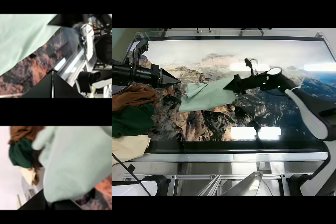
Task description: Fold the shirts.
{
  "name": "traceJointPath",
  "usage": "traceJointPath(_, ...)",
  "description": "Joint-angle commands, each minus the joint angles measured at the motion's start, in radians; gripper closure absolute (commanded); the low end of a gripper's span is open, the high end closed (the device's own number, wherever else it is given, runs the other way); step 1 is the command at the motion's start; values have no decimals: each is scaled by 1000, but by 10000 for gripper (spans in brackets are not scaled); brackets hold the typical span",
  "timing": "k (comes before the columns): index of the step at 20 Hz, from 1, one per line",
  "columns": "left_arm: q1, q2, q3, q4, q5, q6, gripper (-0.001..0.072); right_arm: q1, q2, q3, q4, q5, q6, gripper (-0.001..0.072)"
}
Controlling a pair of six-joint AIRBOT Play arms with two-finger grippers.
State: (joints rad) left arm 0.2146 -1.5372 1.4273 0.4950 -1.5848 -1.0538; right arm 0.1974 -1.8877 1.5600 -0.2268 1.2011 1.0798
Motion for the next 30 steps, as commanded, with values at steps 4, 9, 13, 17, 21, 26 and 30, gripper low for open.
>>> traceJointPath(4,0,1,-1,1,-129,-2,703,-309,461,21,-116,40,238,694)
traceJointPath(9,-1,1,-1,0,-139,-3,703,-611,703,21,-455,5,365,694)
traceJointPath(13,-26,1,-1,1,-140,-13,702,-880,657,21,-459,34,365,694)
traceJointPath(17,-69,1,-1,2,-135,-13,703,-1052,525,23,-475,-12,354,693)
traceJointPath(21,-92,1,0,2,-77,-12,703,-1083,387,166,-375,-27,251,693)
traceJointPath(26,-92,1,-1,3,-28,-12,703,-1125,373,393,-562,76,404,694)
traceJointPath(30,-92,1,-1,3,-35,-6,703,-1200,356,392,-846,410,519,695)
